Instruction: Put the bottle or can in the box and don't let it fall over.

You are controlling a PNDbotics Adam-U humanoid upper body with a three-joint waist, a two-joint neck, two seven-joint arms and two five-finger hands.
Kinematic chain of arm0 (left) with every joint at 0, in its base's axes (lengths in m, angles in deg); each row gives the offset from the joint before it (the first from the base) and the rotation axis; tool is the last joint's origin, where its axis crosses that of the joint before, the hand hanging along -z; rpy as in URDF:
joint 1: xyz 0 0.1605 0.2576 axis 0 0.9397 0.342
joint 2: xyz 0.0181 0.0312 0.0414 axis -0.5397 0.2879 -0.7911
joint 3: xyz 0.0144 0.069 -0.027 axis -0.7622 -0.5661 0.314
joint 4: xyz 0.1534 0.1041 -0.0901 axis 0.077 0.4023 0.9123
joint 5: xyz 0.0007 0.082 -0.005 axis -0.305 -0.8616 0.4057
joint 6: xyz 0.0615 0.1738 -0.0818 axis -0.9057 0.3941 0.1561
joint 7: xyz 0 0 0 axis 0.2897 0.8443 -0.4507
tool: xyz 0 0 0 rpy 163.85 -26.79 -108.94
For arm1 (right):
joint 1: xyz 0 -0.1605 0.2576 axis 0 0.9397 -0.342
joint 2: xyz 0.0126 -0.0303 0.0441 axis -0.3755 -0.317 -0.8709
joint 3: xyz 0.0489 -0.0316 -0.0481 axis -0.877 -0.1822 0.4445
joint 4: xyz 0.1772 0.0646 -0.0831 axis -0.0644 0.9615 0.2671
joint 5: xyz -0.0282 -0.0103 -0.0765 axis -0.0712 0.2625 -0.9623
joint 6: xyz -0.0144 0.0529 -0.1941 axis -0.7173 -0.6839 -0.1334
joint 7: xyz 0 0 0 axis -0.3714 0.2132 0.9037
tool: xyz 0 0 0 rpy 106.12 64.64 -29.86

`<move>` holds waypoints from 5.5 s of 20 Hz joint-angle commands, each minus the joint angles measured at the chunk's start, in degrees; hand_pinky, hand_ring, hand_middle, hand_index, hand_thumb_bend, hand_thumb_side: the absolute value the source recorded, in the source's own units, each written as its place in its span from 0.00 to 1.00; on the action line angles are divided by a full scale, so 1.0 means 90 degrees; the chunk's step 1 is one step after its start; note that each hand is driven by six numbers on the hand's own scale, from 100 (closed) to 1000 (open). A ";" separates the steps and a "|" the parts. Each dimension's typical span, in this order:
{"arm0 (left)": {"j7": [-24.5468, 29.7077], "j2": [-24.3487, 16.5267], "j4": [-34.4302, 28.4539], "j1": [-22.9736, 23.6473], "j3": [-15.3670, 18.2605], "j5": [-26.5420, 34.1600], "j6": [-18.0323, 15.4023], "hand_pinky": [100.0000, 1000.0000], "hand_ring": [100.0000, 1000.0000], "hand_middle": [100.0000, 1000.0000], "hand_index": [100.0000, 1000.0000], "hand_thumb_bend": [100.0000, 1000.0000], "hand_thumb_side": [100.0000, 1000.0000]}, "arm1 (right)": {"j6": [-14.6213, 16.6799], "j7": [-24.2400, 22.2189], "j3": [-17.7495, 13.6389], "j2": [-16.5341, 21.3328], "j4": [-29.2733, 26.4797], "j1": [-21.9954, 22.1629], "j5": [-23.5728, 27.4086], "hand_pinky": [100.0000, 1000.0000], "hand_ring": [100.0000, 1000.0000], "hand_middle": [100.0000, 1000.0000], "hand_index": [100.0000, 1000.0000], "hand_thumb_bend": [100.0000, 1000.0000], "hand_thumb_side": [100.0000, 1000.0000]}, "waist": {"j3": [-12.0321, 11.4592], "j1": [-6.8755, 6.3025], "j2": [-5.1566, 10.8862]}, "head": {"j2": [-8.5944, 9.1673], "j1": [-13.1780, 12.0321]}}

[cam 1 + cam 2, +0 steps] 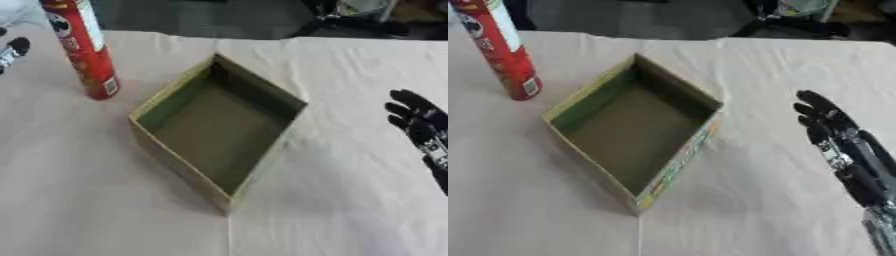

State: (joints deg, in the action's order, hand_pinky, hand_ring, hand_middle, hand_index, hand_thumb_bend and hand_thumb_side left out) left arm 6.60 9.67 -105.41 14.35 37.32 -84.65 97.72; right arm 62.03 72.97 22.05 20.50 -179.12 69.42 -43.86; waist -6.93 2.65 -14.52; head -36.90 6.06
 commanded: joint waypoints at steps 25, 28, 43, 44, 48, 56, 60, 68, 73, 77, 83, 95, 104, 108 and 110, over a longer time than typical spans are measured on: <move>0.0810 0.0267 0.0472 -0.0851 -0.0256 -0.0090 -0.0537 1.00 1.00 1.00 0.97 0.29 0.57 | -0.0142 -0.0034 -0.0064 0.0029 -0.0119 -0.0137 0.0108 1.00 1.00 1.00 1.00 0.00 0.74 | 0.0090 -0.0009 0.0086 | 0.0223 0.0043; 0.0858 0.0340 0.0580 -0.0906 -0.0247 -0.0155 -0.0601 1.00 1.00 1.00 0.97 0.21 0.44 | -0.0158 -0.0038 -0.0067 0.0017 -0.0119 -0.0145 0.0101 1.00 1.00 1.00 1.00 0.00 0.74 | 0.0090 -0.0012 0.0074 | 0.0237 0.0033; 0.0366 0.0499 0.1007 -0.1012 -0.0075 -0.0505 -0.0053 1.00 1.00 1.00 0.97 0.25 0.54 | -0.0214 -0.0041 -0.0070 -0.0081 -0.0119 -0.0123 0.0000 1.00 1.00 1.00 1.00 0.00 0.75 | 0.0070 0.0018 0.0046 | 0.0273 0.0032; 0.0322 0.0490 0.1018 -0.1007 -0.0065 -0.0515 -0.0019 1.00 1.00 1.00 0.97 0.25 0.54 | -0.0214 -0.0038 -0.0075 -0.0089 -0.0119 -0.0113 -0.0009 1.00 1.00 1.00 1.00 0.00 0.75 | 0.0064 0.0021 0.0046 | 0.0269 0.0035; 0.0211 0.0450 0.0986 -0.0983 -0.0055 -0.0519 0.0056 1.00 1.00 1.00 0.97 0.26 0.55 | -0.0220 -0.0027 -0.0079 -0.0114 -0.0119 -0.0087 -0.0047 1.00 1.00 1.00 1.00 0.00 0.75 | 0.0033 0.0036 0.0057 | 0.0253 0.0050; 0.0190 0.0458 0.1011 -0.1040 -0.0003 -0.0377 0.0118 1.00 1.00 1.00 0.97 0.26 0.60 | -0.0218 -0.0027 -0.0073 -0.0133 -0.0119 -0.0080 -0.0070 1.00 1.00 1.00 1.00 0.00 0.75 | 0.0029 0.0059 0.0062 | 0.0314 0.0049; 0.0219 0.0505 0.1087 -0.1120 0.0033 -0.0306 0.0094 1.00 1.00 1.00 0.99 0.28 0.64 | -0.0211 -0.0030 -0.0073 -0.0152 -0.0119 -0.0093 -0.0081 1.00 1.00 1.00 1.00 0.00 0.75 | 0.0052 0.0073 0.0034 | 0.0367 0.0035; 0.0420 0.0524 0.1153 -0.1234 0.0059 -0.0311 -0.0155 1.00 1.00 1.00 1.00 0.29 0.65 | -0.0258 -0.0011 -0.0077 -0.0204 -0.0119 -0.0124 -0.0145 1.00 1.00 1.00 1.00 0.00 0.76 | 0.0058 0.0081 -0.0031 | 0.0432 0.0022; 0.0458 0.0571 0.1185 -0.1367 0.0061 -0.0305 -0.0254 1.00 1.00 1.00 1.00 0.29 0.65 | -0.0263 -0.0018 -0.0066 -0.0230 -0.0119 -0.0145 -0.0175 1.00 1.00 1.00 1.00 0.00 0.76 | 0.0082 0.0106 -0.0073 | 0.0477 0.0008; 0.0479 0.0595 0.1218 -0.1430 0.0059 -0.0321 -0.0332 1.00 1.00 1.00 1.00 0.29 0.66 | -0.0260 -0.0020 -0.0063 -0.0252 -0.0119 -0.0152 -0.0197 1.00 1.00 1.00 1.00 0.00 0.76 | 0.0094 0.0122 -0.0102 | 0.0495 0.0001; 0.0420 0.0640 0.1280 -0.1516 0.0075 -0.0402 -0.0351 1.00 1.00 1.00 0.99 0.30 0.65 | -0.0264 -0.0032 -0.0054 -0.0276 -0.0119 -0.0170 -0.0208 1.00 1.00 1.00 1.00 0.00 0.77 | 0.0105 0.0139 -0.0130 | 0.0542 -0.0018; 0.0054 0.0691 0.1428 -0.1634 0.0138 -0.0693 -0.0300 1.00 1.00 1.00 0.98 0.33 0.64 | -0.0272 -0.0046 -0.0052 -0.0334 -0.0119 -0.0189 -0.0265 1.00 1.00 1.00 1.00 0.00 0.77 | 0.0124 0.0163 -0.0199 | 0.0608 -0.0039; -0.0263 0.0771 0.1564 -0.1731 0.0190 -0.0922 -0.0282 1.00 1.00 1.00 0.97 0.33 0.64 | -0.0290 -0.0064 -0.0043 -0.0394 -0.0119 -0.0217 -0.0335 1.00 1.00 1.00 1.00 0.00 0.78 | 0.0138 0.0185 -0.0270 | 0.0678 -0.0064; -0.0294 0.0784 0.1571 -0.1770 0.0197 -0.0912 -0.0295 1.00 1.00 1.00 0.94 0.32 0.65 | -0.0297 -0.0068 -0.0038 -0.0416 -0.0119 -0.0238 -0.0369 1.00 1.00 1.00 1.00 0.00 0.78 | 0.0141 0.0190 -0.0305 | 0.0696 -0.0068; -0.0292 0.0794 0.1578 -0.1788 0.0197 -0.0906 -0.0297 1.00 1.00 1.00 0.93 0.33 0.65 | -0.0302 -0.0072 -0.0037 -0.0431 -0.0119 -0.0246 -0.0386 1.00 1.00 1.00 1.00 0.00 0.78 | 0.0146 0.0194 -0.0326 | 0.0717 -0.0074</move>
State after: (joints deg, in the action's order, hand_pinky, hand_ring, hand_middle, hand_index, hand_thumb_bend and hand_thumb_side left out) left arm 4.27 17.55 -90.71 -0.25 38.46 -92.82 95.08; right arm 59.40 72.32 22.07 16.19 -179.12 67.48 -47.00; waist -5.69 4.59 -18.40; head -31.34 5.60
